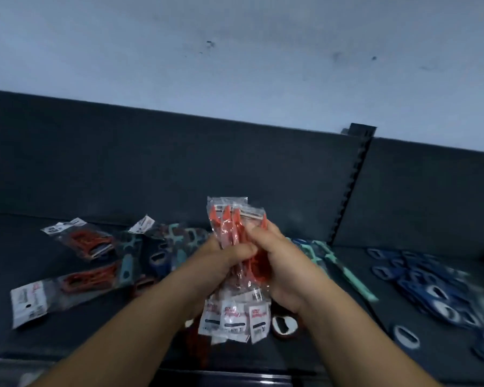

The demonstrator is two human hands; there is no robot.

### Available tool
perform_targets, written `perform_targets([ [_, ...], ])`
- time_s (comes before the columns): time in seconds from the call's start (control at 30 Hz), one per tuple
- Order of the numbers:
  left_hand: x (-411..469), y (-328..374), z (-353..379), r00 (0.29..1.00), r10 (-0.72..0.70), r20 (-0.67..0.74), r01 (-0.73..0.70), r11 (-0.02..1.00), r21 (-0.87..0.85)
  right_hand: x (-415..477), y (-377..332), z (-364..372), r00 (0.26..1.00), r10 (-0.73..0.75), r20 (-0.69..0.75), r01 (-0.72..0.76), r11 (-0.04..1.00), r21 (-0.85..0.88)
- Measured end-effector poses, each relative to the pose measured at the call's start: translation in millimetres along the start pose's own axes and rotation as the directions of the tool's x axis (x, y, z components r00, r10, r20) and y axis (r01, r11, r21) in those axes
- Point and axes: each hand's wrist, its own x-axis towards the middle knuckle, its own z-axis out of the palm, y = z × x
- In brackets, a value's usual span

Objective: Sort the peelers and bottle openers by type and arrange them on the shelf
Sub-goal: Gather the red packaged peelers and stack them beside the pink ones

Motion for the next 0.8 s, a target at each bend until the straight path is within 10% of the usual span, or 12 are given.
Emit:
perform_targets([
  [0.47,-21.2,-43.8,278.8,0.962,0.146,0.230,-0.183,0.972,0.146,-185.8,-20.0,-210.7,0.942,-0.113,-0.316,0.120,0.993,0.002],
  [0.8,-41.7,-65.4,403.9,0.952,0.043,0.303,-0.054,0.998,0.028,-271.9,-25.1,-301.0,0.878,-0.137,-0.459,0.189,0.980,0.070],
])
